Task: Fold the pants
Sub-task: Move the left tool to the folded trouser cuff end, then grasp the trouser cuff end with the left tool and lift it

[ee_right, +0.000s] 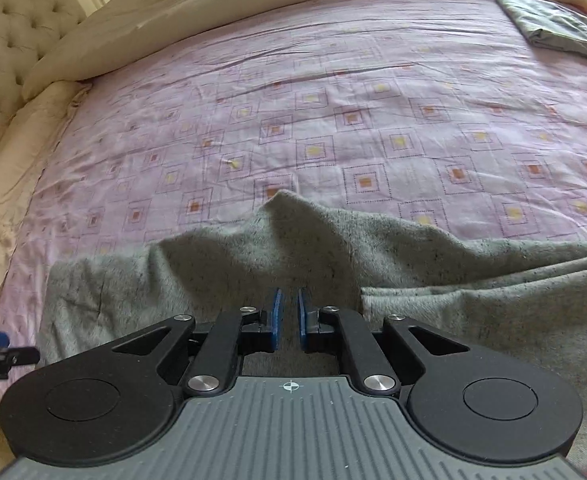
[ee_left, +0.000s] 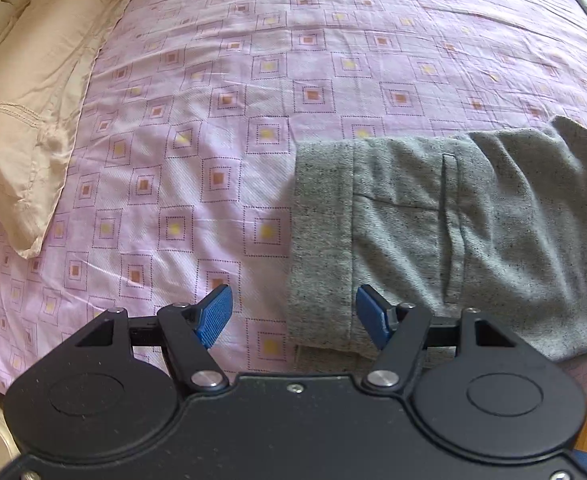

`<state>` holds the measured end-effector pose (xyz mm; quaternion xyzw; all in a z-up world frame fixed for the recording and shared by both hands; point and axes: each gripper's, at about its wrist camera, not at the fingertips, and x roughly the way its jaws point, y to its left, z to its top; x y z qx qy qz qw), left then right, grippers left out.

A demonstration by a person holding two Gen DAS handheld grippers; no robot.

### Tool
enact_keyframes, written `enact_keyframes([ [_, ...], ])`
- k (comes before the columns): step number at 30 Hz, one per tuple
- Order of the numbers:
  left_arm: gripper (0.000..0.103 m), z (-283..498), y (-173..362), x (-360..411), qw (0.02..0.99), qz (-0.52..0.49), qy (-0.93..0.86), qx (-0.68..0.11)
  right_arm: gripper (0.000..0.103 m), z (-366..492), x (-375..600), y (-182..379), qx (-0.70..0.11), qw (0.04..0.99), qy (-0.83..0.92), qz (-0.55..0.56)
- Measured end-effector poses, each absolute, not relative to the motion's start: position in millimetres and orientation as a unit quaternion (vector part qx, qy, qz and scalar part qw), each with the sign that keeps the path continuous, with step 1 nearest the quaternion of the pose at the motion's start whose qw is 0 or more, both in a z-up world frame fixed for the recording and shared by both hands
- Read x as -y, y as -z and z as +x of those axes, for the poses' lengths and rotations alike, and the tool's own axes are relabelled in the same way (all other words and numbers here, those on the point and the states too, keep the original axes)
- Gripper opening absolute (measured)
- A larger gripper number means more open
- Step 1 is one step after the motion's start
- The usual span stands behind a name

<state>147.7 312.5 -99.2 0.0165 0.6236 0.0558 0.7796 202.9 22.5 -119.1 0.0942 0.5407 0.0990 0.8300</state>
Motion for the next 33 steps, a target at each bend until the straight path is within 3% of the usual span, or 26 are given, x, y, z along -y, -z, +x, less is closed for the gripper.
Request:
enact_keyframes([
  [10, 0.071, 153, 112, -320, 0.785, 0.009, -0.018, -0.619, 0.009, 163, -41, 161, -0.625, 0.774, -0.065, 0.074],
  [17, 0.084, 170, 138, -327, 0.77, -0.016, -0.003, -0.638, 0.009, 136, -45, 158, -0.628, 0.772, -0.046, 0.088],
  [19, 0.09, 170, 146, -329, 0.766, -0.02, -0.001, -0.643, 0.009, 136, -45, 157, -0.629, 0.771, -0.04, 0.093],
  [21, 0.103, 169, 152, -332, 0.767, -0.021, -0.01, -0.641, 0.009, 136, -44, 157, -0.631, 0.769, -0.037, 0.097],
  [26, 0.103, 174, 168, -356, 0.74, -0.115, -0.013, -0.662, 0.009, 127, -43, 158, -0.633, 0.765, -0.035, 0.111],
  [31, 0.101, 174, 166, -347, 0.741, -0.118, 0.002, -0.662, 0.009, 115, -45, 158, -0.633, 0.764, -0.037, 0.118],
  [32, 0.093, 172, 164, -344, 0.746, -0.114, 0.009, -0.656, 0.009, 114, -45, 158, -0.633, 0.764, -0.036, 0.121],
  [33, 0.07, 169, 159, -340, 0.755, -0.111, 0.022, -0.646, 0.009, 113, -45, 157, -0.633, 0.763, -0.035, 0.123],
])
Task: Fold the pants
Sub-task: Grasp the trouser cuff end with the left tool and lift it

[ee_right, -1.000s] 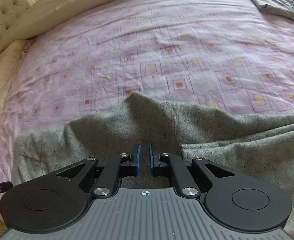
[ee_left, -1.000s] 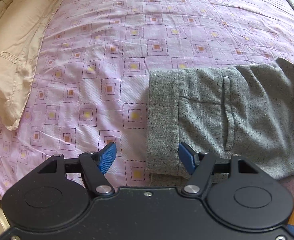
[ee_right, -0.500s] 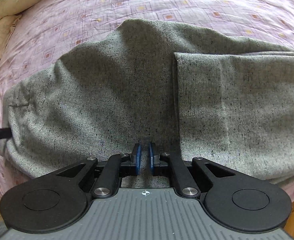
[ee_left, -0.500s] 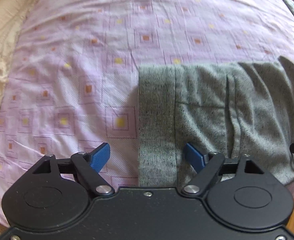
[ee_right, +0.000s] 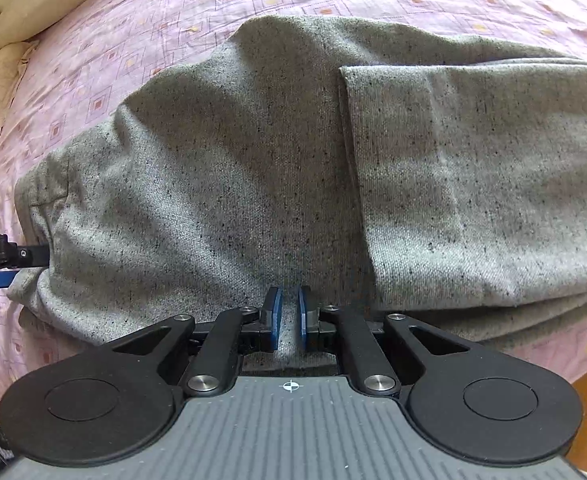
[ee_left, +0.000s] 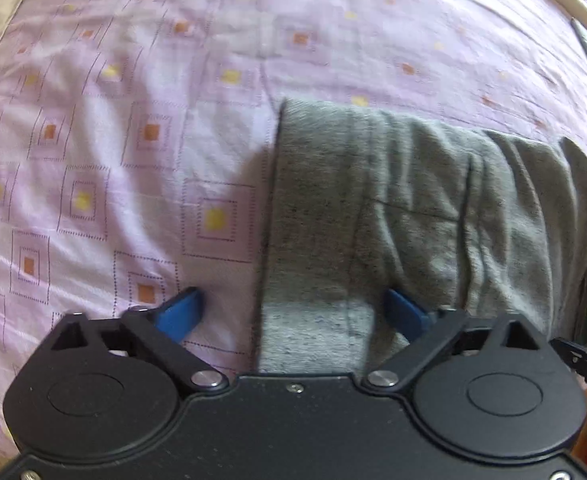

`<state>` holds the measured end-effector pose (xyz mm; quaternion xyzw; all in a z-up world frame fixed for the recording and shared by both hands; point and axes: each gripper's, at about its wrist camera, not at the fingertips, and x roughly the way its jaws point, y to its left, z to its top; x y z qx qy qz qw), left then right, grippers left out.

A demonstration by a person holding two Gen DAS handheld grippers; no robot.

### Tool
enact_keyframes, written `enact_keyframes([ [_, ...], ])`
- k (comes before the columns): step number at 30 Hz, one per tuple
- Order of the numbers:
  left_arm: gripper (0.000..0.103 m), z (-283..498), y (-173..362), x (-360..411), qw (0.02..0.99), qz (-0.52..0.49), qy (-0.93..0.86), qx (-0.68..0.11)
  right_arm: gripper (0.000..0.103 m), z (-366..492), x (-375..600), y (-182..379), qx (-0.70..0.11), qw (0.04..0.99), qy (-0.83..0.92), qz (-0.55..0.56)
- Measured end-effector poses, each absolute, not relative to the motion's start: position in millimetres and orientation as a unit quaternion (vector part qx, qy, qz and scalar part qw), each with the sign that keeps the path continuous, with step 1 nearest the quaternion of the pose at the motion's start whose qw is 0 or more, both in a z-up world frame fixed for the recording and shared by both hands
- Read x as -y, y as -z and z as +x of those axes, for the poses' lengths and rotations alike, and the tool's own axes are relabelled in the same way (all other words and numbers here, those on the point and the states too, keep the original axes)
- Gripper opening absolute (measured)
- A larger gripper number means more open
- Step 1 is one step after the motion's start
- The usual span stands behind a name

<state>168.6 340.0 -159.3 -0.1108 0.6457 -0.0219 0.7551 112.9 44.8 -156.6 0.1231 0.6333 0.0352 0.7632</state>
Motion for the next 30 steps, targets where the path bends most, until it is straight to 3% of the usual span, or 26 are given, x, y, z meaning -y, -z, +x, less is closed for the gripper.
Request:
enact_keyframes([
  [3, 0.035, 164, 144, -333, 0.762, -0.121, 0.045, -0.635, 0.009, 114, -45, 156, -0.634, 0.763, -0.033, 0.123],
  [4, 0.033, 163, 140, -333, 0.764, -0.12, 0.043, -0.632, 0.009, 114, -46, 155, -0.635, 0.762, -0.033, 0.123],
  [6, 0.02, 161, 130, -337, 0.768, -0.13, 0.036, -0.627, 0.009, 114, -46, 153, -0.635, 0.762, -0.035, 0.124],
  [13, 0.019, 155, 96, -336, 0.784, -0.117, 0.052, -0.607, 0.009, 108, -34, 128, -0.584, 0.799, -0.036, 0.139],
  [16, 0.032, 156, 106, -333, 0.777, -0.095, 0.045, -0.62, 0.009, 109, -27, 127, -0.58, 0.801, -0.028, 0.147],
  [18, 0.062, 153, 124, -338, 0.76, -0.092, 0.036, -0.642, 0.009, 111, -25, 130, -0.586, 0.796, -0.026, 0.152],
  [20, 0.078, 149, 147, -345, 0.733, -0.105, 0.034, -0.671, 0.009, 111, -26, 133, -0.59, 0.792, -0.026, 0.152],
  [24, 0.098, 139, 164, -354, 0.727, -0.134, 0.048, -0.672, 0.009, 110, -30, 135, -0.597, 0.788, -0.04, 0.147],
  [29, 0.101, 142, 167, -340, 0.74, -0.13, 0.023, -0.66, 0.009, 106, -30, 133, -0.597, 0.787, -0.043, 0.148],
  [30, 0.089, 143, 163, -339, 0.749, -0.148, 0.026, -0.646, 0.009, 105, -30, 132, -0.598, 0.787, -0.042, 0.148],
])
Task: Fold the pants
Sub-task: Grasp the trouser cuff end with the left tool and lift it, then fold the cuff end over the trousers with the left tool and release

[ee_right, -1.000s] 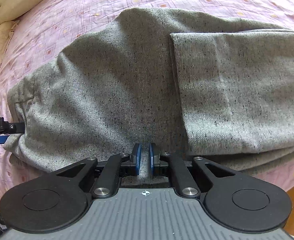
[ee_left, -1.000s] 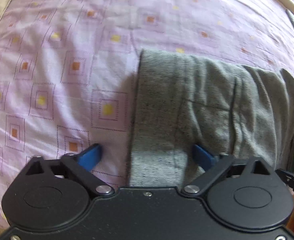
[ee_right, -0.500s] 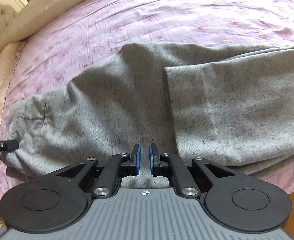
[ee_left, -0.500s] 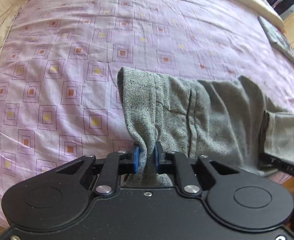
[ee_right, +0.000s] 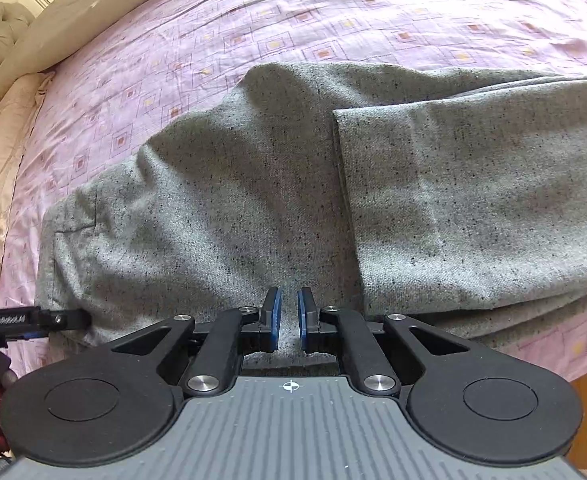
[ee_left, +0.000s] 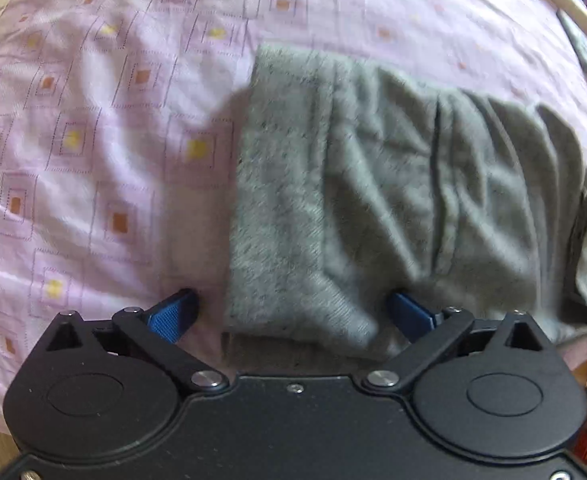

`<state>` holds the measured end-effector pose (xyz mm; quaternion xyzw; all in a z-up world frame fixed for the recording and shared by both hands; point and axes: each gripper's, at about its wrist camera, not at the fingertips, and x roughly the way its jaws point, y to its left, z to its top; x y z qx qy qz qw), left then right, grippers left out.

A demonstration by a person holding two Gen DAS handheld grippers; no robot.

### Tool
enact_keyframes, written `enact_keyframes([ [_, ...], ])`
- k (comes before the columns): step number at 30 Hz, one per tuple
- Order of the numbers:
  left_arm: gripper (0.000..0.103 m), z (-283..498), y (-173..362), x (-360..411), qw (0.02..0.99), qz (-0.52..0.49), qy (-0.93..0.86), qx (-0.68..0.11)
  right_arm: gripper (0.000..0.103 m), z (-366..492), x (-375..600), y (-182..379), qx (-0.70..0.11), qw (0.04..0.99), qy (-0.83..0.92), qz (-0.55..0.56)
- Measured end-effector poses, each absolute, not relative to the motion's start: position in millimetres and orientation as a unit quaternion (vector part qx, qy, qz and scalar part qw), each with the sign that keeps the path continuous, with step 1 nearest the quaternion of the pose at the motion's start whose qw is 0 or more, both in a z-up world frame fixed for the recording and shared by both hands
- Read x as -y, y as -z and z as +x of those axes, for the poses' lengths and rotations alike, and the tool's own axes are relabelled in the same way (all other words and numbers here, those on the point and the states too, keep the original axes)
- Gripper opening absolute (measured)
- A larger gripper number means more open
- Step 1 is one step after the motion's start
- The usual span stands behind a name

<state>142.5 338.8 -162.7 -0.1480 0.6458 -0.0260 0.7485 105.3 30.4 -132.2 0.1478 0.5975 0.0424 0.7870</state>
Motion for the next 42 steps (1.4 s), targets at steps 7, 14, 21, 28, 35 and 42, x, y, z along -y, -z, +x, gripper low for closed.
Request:
enact_keyframes([
  [7, 0.038, 150, 124, -329, 0.769, -0.144, 0.049, -0.62, 0.009, 108, -24, 126, -0.582, 0.798, -0.038, 0.154],
  [14, 0.036, 143, 72, -319, 0.798, -0.152, 0.073, -0.579, 0.009, 117, -30, 151, -0.624, 0.772, -0.04, 0.115],
  [21, 0.034, 136, 33, -283, 0.826, -0.128, 0.078, -0.544, 0.009, 101, -34, 159, -0.635, 0.762, -0.089, 0.085],
  [28, 0.031, 128, -10, -211, 0.859, -0.028, 0.082, -0.505, 0.009, 92, -11, 155, -0.64, 0.745, -0.16, 0.099],
  [35, 0.009, 129, -42, -107, 0.87, 0.027, 0.133, -0.473, 0.009, 104, 83, 116, -0.57, 0.774, -0.182, 0.207],
  [42, 0.021, 140, 3, 8, 0.837, 0.015, 0.194, -0.511, 0.009, 117, 166, 126, -0.58, 0.773, -0.134, 0.218],
])
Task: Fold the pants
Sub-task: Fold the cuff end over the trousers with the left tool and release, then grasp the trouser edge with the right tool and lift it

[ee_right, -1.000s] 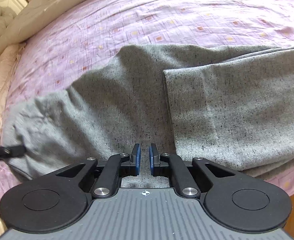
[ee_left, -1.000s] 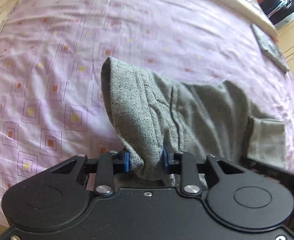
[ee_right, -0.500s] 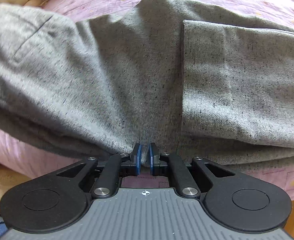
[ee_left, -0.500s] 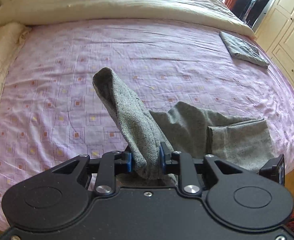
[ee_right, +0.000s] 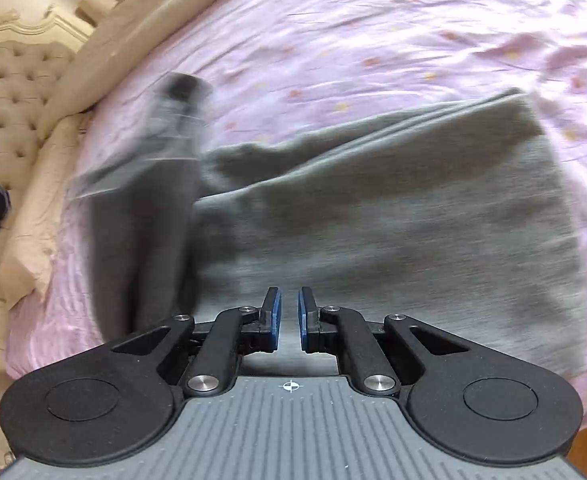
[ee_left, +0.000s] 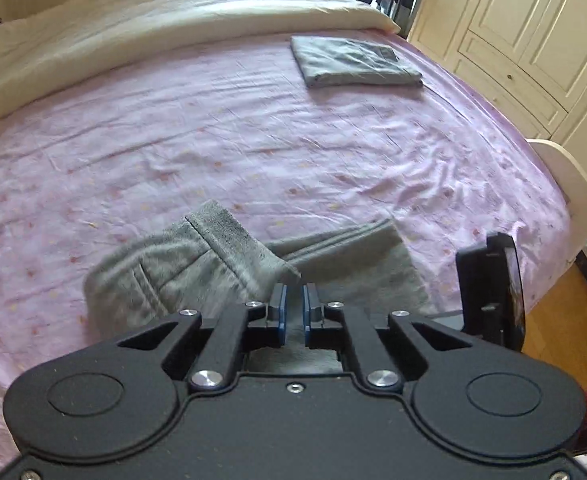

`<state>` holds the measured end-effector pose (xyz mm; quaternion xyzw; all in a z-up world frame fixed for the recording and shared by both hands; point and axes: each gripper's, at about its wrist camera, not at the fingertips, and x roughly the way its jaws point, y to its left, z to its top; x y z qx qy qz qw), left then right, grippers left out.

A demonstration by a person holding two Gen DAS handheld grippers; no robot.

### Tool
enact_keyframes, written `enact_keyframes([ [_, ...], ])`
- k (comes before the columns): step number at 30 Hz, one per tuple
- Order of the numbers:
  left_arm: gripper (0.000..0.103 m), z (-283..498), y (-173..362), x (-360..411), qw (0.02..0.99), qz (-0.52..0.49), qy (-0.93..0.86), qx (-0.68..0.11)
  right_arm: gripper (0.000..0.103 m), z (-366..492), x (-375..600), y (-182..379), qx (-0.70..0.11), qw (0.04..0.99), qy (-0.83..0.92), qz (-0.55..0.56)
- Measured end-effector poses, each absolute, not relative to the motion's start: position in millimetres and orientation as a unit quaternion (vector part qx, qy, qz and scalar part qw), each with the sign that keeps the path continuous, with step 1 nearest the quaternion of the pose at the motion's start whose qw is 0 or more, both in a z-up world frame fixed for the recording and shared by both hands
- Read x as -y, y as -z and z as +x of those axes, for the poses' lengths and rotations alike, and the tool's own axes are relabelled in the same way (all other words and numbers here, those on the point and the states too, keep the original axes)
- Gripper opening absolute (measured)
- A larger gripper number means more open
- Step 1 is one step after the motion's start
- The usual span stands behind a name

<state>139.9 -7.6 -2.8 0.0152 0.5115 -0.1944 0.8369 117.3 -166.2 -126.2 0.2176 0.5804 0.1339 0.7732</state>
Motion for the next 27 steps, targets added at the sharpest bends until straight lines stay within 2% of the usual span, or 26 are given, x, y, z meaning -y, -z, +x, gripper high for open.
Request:
enact_keyframes([
  [4, 0.022, 123, 26, 23, 0.822, 0.011, 0.168, -0.544, 0.011, 125, 197, 124, -0.578, 0.78, -0.127, 0.204],
  [5, 0.022, 119, 32, 20, 0.818, 0.011, 0.154, -0.555, 0.021, 128, 200, 122, -0.573, 0.783, -0.13, 0.203],
  [6, 0.022, 117, 38, 14, 0.814, 0.01, 0.138, -0.565, 0.038, 131, 206, 123, -0.566, 0.786, -0.137, 0.206],
  [8, 0.025, 110, 51, -1, 0.806, 0.007, 0.1, -0.583, 0.05, 146, 207, 123, -0.553, 0.787, -0.153, 0.226],
  [12, 0.025, 94, 70, -43, 0.79, -0.026, 0.026, -0.612, 0.058, 177, 192, 132, -0.561, 0.765, -0.179, 0.259],
  [17, 0.025, 77, 75, -87, 0.777, -0.084, -0.034, -0.623, 0.058, 205, 166, 154, -0.6, 0.743, -0.196, 0.222],
  [21, 0.03, 69, 72, -96, 0.782, -0.094, -0.041, -0.615, 0.056, 208, 146, 151, -0.608, 0.73, -0.228, 0.213],
  [22, 0.03, 69, 71, -94, 0.784, -0.089, -0.036, -0.613, 0.05, 209, 139, 150, -0.612, 0.724, -0.242, 0.207],
  [23, 0.03, 68, 71, -91, 0.787, -0.081, -0.028, -0.611, 0.029, 208, 133, 147, -0.617, 0.718, -0.253, 0.197],
  [24, 0.03, 68, 72, -87, 0.79, -0.071, -0.019, -0.609, 0.019, 206, 124, 142, -0.62, 0.721, -0.255, 0.176],
  [26, 0.031, 68, 72, -75, 0.799, -0.051, 0.007, -0.599, 0.014, 203, 113, 128, -0.615, 0.73, -0.26, 0.145],
  [27, 0.037, 67, 71, -67, 0.803, -0.041, 0.023, -0.594, 0.013, 203, 111, 119, -0.612, 0.73, -0.267, 0.149],
])
